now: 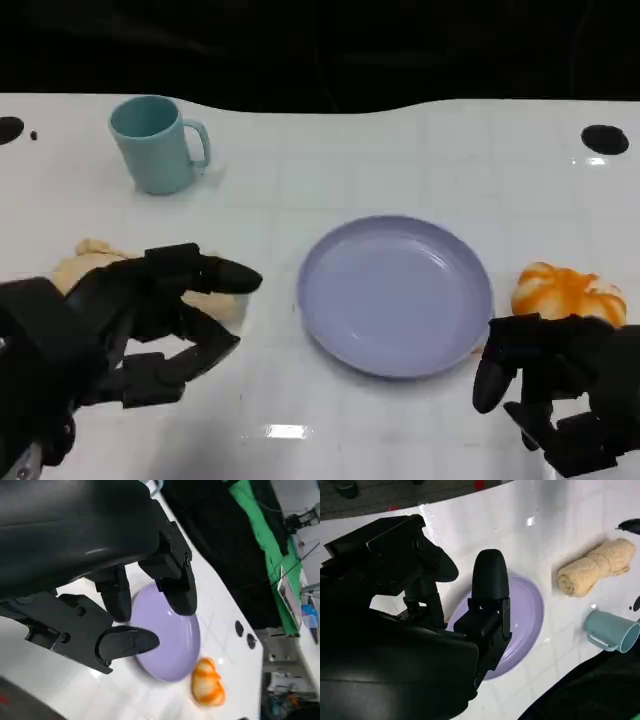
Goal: Grasp the towel on the left side of the plate with the left hand and place it into the plate.
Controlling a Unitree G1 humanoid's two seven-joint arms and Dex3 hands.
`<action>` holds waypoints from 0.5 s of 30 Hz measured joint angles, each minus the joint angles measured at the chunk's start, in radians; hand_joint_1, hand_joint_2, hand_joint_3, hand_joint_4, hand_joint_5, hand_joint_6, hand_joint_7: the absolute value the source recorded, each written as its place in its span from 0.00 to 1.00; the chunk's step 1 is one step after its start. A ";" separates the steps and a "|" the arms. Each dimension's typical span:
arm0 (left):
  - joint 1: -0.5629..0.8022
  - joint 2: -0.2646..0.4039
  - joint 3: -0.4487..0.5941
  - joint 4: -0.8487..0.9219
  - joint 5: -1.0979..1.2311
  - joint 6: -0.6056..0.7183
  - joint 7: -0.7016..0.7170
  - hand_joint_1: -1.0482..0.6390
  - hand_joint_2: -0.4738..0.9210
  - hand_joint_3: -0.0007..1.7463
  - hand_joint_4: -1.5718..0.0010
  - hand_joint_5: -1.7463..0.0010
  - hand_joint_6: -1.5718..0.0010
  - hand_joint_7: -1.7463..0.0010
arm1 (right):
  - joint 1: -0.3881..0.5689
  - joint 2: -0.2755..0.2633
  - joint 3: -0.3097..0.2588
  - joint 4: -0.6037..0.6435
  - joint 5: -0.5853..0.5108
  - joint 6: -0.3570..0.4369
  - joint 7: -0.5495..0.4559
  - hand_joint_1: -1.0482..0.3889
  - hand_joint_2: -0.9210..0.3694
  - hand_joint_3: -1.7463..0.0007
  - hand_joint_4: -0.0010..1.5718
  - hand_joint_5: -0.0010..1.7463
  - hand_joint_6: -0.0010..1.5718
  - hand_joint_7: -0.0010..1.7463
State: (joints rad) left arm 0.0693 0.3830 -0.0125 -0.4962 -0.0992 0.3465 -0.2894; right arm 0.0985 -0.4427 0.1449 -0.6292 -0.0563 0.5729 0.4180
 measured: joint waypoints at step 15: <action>-0.172 0.209 -0.186 0.107 0.642 -0.161 -0.040 0.29 0.99 0.01 0.91 0.72 0.81 1.00 | -0.002 0.010 0.026 -0.023 -0.002 0.022 -0.020 0.75 0.25 0.41 0.44 0.95 0.44 0.81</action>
State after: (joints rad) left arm -0.1031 0.5923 -0.1988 -0.3895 0.5428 0.1860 -0.3294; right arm 0.0961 -0.4325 0.1709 -0.6526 -0.0578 0.5950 0.3985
